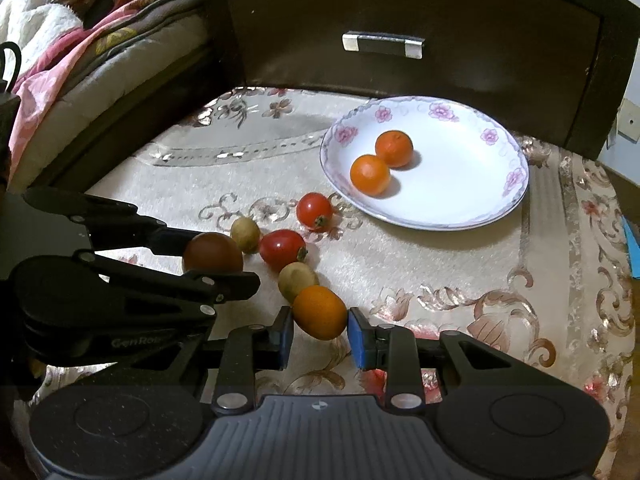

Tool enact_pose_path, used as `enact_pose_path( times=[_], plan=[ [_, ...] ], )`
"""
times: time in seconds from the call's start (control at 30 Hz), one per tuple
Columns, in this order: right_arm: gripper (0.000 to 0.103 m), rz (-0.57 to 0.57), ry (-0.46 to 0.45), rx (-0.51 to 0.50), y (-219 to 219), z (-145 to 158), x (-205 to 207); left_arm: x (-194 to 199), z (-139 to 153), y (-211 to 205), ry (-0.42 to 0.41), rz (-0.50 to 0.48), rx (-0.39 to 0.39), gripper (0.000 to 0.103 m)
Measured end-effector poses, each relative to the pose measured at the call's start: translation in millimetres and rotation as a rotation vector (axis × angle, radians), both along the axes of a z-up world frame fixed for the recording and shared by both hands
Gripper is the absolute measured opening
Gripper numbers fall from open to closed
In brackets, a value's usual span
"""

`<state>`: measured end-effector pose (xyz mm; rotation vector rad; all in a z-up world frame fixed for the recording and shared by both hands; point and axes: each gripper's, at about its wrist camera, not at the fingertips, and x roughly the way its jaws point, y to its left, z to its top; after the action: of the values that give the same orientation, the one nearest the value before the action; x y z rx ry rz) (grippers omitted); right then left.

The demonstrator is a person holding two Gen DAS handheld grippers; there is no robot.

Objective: Organize fruits
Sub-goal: 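Lift and carry the dark tomato and the orange over the white bowl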

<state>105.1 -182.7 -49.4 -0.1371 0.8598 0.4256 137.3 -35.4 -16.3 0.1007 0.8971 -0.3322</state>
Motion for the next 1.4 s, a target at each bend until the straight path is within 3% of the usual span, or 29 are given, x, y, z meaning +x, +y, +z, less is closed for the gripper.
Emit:
enact_pose_path(
  times=[1.4],
  plan=[
    [0.026, -0.112, -0.076, 0.037, -25.5, 24.5, 38.5, 55.0, 25.1, -29.6, -0.089, 0.004, 0.021, 0.047]
  ],
)
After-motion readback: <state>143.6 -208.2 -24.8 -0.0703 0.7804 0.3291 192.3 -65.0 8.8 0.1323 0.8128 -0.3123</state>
